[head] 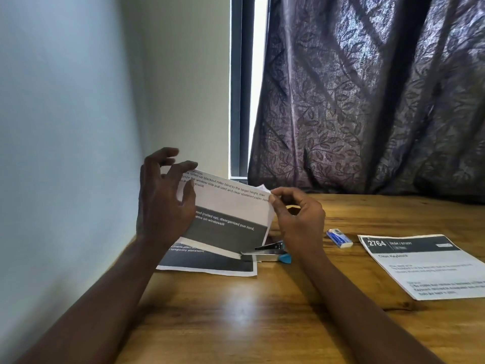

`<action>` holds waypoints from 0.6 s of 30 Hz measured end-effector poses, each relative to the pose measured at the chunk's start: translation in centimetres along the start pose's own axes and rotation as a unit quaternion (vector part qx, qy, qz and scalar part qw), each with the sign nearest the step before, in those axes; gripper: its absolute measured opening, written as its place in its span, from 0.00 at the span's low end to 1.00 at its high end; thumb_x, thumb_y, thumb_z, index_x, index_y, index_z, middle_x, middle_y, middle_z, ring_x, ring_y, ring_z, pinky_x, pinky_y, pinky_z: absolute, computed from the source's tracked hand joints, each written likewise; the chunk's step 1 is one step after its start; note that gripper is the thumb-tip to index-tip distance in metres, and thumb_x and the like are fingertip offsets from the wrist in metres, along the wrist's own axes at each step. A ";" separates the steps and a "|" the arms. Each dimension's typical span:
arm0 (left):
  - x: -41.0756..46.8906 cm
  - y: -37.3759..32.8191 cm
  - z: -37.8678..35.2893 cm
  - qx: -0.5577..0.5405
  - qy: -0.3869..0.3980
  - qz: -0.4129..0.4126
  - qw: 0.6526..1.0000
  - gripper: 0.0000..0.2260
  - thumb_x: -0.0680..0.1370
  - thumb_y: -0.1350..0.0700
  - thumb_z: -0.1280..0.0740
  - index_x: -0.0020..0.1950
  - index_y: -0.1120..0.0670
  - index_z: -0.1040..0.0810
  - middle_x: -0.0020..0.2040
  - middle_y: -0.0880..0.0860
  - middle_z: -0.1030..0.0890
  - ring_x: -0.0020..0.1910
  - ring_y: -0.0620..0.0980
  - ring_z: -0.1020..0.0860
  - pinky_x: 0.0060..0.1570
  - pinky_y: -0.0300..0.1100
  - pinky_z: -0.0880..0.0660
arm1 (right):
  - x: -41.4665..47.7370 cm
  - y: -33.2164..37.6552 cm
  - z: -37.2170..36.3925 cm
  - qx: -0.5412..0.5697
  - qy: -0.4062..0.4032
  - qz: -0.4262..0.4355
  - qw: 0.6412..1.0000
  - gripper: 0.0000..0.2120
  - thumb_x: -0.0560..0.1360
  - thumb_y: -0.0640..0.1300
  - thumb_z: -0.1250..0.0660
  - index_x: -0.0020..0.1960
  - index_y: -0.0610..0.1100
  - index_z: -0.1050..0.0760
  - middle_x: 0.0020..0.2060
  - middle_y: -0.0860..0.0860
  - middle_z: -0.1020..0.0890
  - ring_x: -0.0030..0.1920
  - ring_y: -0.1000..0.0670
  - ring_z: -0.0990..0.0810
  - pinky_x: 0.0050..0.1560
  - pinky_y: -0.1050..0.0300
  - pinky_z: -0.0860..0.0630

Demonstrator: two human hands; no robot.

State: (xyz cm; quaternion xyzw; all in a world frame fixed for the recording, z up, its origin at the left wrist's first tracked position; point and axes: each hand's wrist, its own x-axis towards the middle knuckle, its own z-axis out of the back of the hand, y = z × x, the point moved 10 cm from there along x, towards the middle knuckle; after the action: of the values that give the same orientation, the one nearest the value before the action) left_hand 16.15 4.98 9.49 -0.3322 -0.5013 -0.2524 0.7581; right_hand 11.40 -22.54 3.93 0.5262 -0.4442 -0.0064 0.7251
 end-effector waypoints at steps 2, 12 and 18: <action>0.0 -0.5 0.1 0.003 -0.001 -0.015 1.000 0.17 0.75 0.61 0.27 0.64 0.55 0.19 0.70 0.59 0.29 0.67 0.56 0.29 0.59 0.42 0.23 | 0.2 1.4 0.6 -0.029 -0.024 0.055 0.998 0.03 0.78 0.43 0.28 0.51 0.49 0.18 0.44 0.56 0.16 0.46 0.54 0.17 0.43 0.51 0.17; -0.6 -4.7 -0.5 0.036 0.030 -0.116 0.992 0.09 0.77 0.51 0.29 0.55 0.51 0.16 0.59 0.50 0.17 0.58 0.54 0.21 0.62 0.61 0.30 | -1.0 6.5 0.9 -0.120 -0.037 0.268 0.955 0.05 0.77 0.37 0.28 0.52 0.43 0.18 0.47 0.51 0.17 0.49 0.48 0.22 0.45 0.47 0.21; -1.4 -5.7 -1.9 0.034 0.048 -0.142 0.988 0.05 0.77 0.55 0.27 0.51 0.50 0.18 0.50 0.49 0.15 0.49 0.52 0.19 0.58 0.60 0.28 | -1.4 6.8 -0.2 -0.222 -0.017 0.284 0.933 0.09 0.78 0.44 0.29 0.58 0.45 0.18 0.58 0.47 0.21 0.60 0.46 0.26 0.57 0.45 0.25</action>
State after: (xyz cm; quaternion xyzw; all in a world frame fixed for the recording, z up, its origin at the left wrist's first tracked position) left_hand 12.69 -0.11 9.11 -0.2191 -0.5150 -0.3554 0.7486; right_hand 7.54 -18.71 8.25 0.2036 -0.5741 0.0922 0.7877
